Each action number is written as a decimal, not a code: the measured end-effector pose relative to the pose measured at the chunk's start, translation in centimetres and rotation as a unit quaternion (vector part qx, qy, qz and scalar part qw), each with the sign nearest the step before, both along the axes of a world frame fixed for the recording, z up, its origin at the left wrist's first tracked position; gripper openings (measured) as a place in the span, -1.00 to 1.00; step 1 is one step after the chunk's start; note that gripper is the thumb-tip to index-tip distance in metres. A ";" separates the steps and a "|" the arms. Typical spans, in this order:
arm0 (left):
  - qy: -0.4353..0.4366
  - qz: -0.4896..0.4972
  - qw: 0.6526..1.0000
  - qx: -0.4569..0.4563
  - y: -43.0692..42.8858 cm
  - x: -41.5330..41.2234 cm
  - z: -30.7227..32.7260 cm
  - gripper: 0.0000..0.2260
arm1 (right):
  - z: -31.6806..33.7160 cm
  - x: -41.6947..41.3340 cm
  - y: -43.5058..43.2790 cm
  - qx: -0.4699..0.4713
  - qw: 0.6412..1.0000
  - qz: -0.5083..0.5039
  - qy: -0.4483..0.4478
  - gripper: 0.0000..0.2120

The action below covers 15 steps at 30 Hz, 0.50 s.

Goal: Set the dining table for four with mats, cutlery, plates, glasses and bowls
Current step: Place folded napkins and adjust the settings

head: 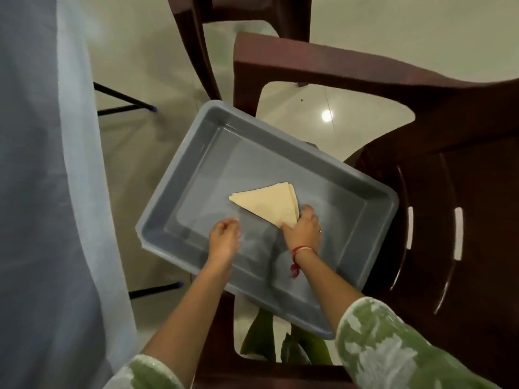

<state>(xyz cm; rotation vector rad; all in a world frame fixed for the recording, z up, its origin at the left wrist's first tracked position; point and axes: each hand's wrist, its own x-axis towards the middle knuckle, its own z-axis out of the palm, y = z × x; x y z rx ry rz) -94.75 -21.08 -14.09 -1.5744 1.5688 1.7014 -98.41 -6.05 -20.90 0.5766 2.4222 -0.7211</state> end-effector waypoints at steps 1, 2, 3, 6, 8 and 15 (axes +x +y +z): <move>-0.005 0.000 1.000 0.002 -0.2 0.2 0.0 -0.88 | -0.1 -0.3 -0.1 -0.031 0.999 -0.040 -0.018 -0.49; -0.009 0.001 1.000 0.004 -0.4 0.5 0.0 -0.87 | 0.0 -0.6 -0.2 -0.055 0.996 -0.065 -0.041 -0.53; -0.011 0.002 1.000 0.007 -0.5 0.7 0.1 -0.87 | 0.0 -0.8 -0.3 -0.070 0.993 -0.072 -0.061 -0.57; -0.017 0.015 1.000 0.017 -0.6 1.1 0.4 -0.85 | 0.9 -1.5 -0.3 -0.097 0.991 -0.046 -0.084 -0.73; -0.014 0.025 0.999 0.025 -0.6 1.1 1.1 -0.83 | 2.5 -1.7 -0.5 -0.152 0.984 -0.055 -0.081 -0.78; 0.019 0.067 0.995 0.070 -0.4 1.9 8.0 -0.79 | 13.8 -0.1 0.1 -0.395 0.899 -0.180 -0.066 -0.76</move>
